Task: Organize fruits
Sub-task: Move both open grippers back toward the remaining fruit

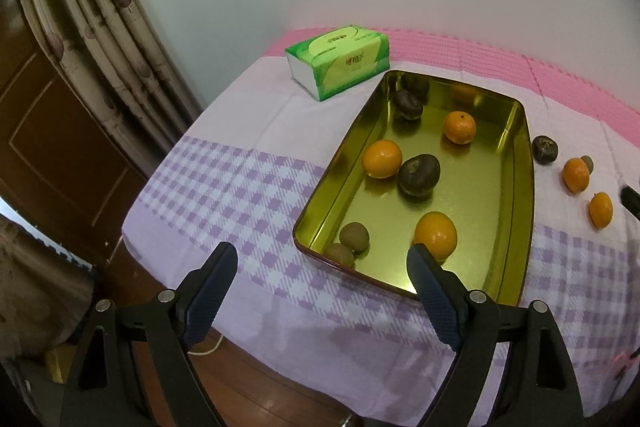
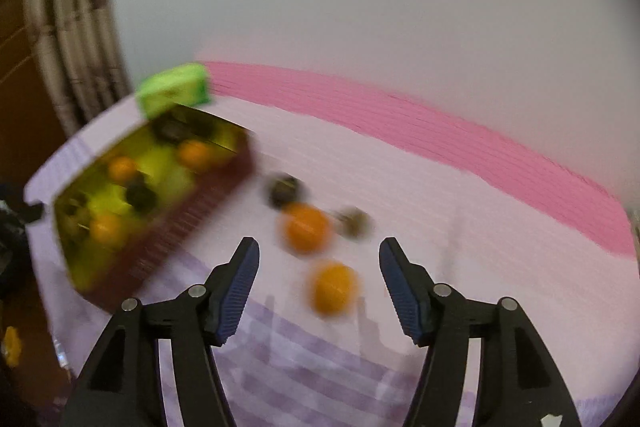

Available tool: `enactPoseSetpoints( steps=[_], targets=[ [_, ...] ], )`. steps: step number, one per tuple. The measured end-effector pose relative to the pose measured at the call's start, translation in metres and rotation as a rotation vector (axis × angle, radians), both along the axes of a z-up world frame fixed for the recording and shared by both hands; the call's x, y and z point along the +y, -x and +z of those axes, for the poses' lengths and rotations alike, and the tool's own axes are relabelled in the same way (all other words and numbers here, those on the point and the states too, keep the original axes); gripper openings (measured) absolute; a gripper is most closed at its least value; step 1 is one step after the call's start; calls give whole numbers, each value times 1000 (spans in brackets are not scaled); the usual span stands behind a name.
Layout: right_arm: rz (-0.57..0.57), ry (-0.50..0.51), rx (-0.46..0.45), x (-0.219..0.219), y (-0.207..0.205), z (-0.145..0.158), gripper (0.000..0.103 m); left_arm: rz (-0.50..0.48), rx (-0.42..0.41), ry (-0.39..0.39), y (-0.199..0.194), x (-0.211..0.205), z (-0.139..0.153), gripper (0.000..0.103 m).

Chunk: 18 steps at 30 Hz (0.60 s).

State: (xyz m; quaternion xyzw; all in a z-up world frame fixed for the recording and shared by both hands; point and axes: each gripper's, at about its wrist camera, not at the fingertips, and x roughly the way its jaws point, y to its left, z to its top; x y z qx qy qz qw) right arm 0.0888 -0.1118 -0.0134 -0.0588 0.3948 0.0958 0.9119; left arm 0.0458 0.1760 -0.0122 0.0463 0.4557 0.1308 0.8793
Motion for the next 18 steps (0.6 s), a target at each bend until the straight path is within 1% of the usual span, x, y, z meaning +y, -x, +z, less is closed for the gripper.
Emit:
enactPoseSetpoints(
  steps=[6,9,12,14,16,18],
  targets=[
    [-203,32,54,-84,8,-32,60,-21,-14,-52,2,-9,0,88],
    [-274,54,73,-113,12,-44,60,-67,-44,-68,4,-17,4,88],
    [-319,56,84,-134,18,-54,60,-133,-95,-79,10,-30,13,88],
    [-335,53,92,-143,20,-59,60,-188,-120,-63,14,-38,21,88],
    [-341,39,88,-152,26,-64,63,-272,-155,-47,18,-51,30,88],
    [-348,11,87,-159,29,-65,64,-367,-176,-59,18,-67,36,88]
  ],
)
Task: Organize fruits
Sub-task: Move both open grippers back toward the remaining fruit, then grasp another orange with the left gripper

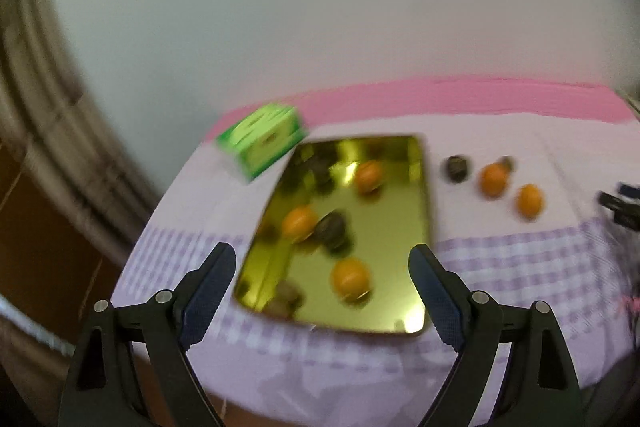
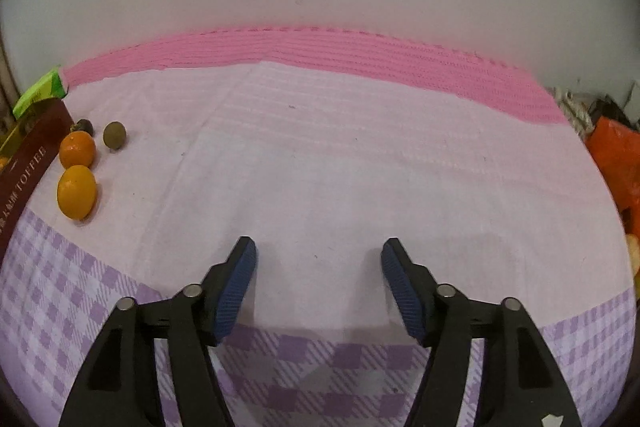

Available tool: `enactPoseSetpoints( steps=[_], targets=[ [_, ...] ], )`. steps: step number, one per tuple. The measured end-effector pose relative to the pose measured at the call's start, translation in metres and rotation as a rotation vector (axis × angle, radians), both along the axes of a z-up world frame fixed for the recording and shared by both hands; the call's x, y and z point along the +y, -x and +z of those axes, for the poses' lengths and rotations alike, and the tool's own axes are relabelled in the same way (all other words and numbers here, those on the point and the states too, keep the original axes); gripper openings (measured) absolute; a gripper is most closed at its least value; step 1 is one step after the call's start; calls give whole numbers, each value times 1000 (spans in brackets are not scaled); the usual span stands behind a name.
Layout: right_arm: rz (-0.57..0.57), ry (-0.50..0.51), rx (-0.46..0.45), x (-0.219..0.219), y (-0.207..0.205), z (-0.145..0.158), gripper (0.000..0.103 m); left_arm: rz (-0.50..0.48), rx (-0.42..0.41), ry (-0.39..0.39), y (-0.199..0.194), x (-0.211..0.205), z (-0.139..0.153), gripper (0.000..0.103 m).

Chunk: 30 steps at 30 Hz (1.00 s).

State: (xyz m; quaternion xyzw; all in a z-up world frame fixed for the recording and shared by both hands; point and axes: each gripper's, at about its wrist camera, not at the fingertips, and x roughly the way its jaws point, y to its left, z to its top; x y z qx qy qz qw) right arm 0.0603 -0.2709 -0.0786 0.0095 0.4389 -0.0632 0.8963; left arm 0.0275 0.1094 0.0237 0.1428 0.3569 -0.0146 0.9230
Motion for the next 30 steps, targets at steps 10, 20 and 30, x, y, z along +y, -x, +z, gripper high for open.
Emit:
enactPoseSetpoints(
  steps=[10,20,30],
  targets=[
    [13,-34,9,0,0,0,75,-390,215,129,-52,-91,7,81],
    [31,-98,-4,-9,-1,0,82,-127,540,382,-151,-129,-48,59],
    [44,-132,-12,-11,-2,0,86,-64,576,275,-174,-154,-83,59]
  ],
)
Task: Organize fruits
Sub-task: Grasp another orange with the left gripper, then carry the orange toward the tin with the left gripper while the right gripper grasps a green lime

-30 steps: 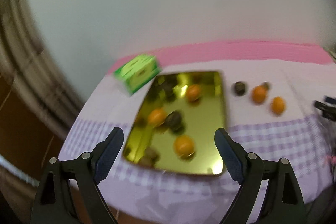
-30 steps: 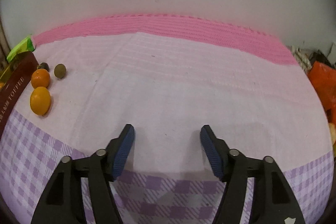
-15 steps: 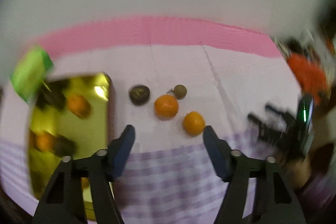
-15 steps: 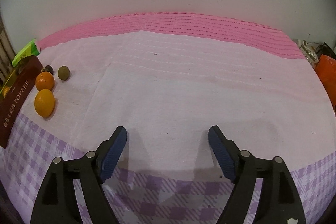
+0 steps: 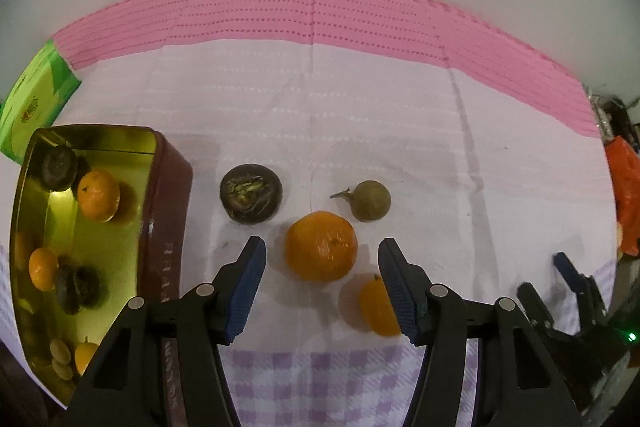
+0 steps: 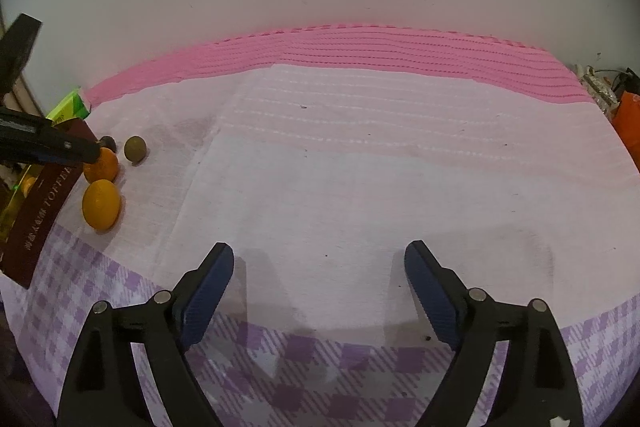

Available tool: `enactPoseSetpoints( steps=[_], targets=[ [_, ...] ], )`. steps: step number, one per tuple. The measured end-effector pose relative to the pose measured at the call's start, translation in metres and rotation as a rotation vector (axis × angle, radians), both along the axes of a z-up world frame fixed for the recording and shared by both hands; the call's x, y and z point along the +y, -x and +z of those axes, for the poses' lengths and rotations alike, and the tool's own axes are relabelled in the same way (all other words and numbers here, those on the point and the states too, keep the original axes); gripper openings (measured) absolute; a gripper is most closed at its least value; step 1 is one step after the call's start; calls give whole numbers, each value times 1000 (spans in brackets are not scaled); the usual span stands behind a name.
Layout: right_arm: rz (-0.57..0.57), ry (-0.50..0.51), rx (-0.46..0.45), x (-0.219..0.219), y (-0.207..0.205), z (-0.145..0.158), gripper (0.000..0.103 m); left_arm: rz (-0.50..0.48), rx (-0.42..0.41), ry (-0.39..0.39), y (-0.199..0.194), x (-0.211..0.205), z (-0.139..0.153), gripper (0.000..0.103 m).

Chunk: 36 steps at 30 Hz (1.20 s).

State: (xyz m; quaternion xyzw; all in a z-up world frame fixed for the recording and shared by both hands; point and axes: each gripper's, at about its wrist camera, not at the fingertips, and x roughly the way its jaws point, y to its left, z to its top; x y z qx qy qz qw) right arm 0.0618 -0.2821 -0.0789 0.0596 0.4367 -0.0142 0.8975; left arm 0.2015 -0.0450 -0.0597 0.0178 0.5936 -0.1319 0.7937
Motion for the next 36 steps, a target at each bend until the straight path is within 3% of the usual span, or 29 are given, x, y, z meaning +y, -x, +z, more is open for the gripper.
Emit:
enactPoseSetpoints(
  steps=[2,4,7,9,13,22,34,36],
  targets=[
    [2,0,1,0,-1,0,87,-1,14,-8,-3,-2,-11,46],
    [4,-3,0,0,-1,0,88,4,31,3,-5,-1,-23,42],
    [6,-9,-2,0,-1,0,89,12,10,-10,2,0,-21,41],
    [7,-9,-1,1,-1,0,89,20,12,30,12,6,-16,41],
    [7,-7,-1,1,0,0,89,17,-79,76,48,20,18,41],
    [16,19,11,6,-3,-1,92,71,-148,159,118,72,63,41],
    [11,64,28,12,-4,-4,94,234,-272,122,156,157,74,41],
    [10,61,23,12,-3,-3,87,247,-280,128,157,165,74,41]
  ],
)
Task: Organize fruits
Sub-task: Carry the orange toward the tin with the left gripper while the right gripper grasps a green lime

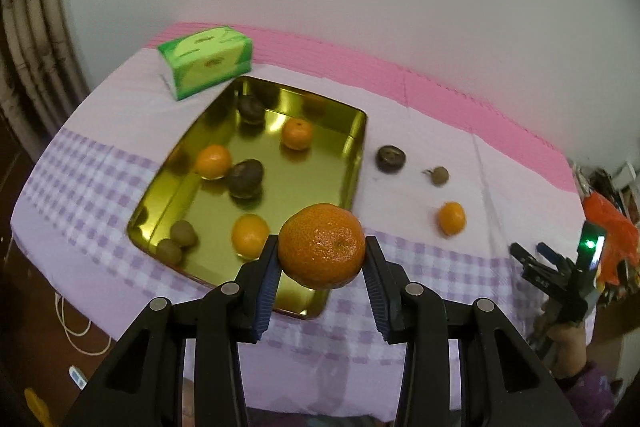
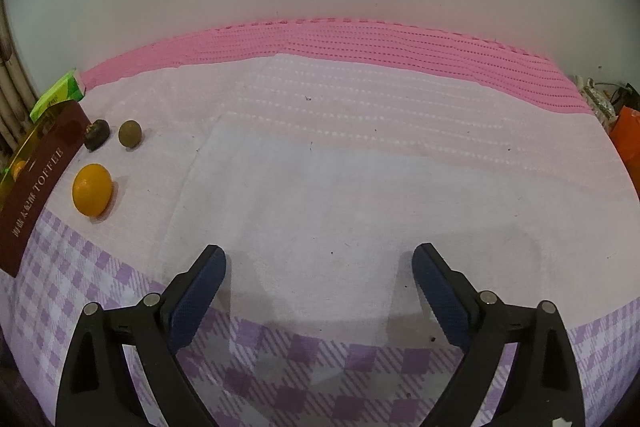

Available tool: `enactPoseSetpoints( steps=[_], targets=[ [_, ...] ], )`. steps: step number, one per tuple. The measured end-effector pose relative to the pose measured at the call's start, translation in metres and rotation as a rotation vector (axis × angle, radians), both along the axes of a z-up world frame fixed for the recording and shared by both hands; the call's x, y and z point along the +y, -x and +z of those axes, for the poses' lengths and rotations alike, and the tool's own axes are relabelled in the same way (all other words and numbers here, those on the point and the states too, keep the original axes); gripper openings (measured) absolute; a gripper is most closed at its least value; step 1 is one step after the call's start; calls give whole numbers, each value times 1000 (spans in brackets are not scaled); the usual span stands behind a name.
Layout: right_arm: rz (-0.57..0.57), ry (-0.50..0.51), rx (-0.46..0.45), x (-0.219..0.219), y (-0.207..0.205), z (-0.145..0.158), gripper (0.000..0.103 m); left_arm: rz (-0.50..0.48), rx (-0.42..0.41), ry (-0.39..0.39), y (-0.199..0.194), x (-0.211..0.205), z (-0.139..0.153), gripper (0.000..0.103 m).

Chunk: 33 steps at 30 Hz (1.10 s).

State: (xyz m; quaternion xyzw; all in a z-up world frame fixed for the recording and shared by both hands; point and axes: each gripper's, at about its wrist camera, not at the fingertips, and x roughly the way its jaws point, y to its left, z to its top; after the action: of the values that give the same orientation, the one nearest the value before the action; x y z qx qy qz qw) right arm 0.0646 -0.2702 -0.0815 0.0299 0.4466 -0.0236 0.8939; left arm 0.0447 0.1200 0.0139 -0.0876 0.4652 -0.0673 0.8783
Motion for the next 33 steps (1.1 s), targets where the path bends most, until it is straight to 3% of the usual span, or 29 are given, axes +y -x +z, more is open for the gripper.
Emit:
enactPoseSetpoints(
  steps=[2,5,14,26,30,32,33],
  targets=[
    [15,-13,-15,2,1,4,62,9,-10,-3,0,5,-1,41],
    [63,-79,-12,12,-6,14,51,7,-35,-9,1,8,-3,41],
    [308,-120,-43,82,-60,51,48,-15,-27,13,-2,10,-13,41],
    [412,-71,40,135,-113,25,47,-18,-8,-7,-9,13,-25,41],
    [433,-35,67,145,-122,17,39,-16,2,-7,-11,15,-28,41],
    [444,-23,95,149,-126,11,22,-18,8,-12,-12,14,-30,41],
    [445,0,107,151,-127,8,22,-19,11,-14,-13,15,-31,41]
  ],
)
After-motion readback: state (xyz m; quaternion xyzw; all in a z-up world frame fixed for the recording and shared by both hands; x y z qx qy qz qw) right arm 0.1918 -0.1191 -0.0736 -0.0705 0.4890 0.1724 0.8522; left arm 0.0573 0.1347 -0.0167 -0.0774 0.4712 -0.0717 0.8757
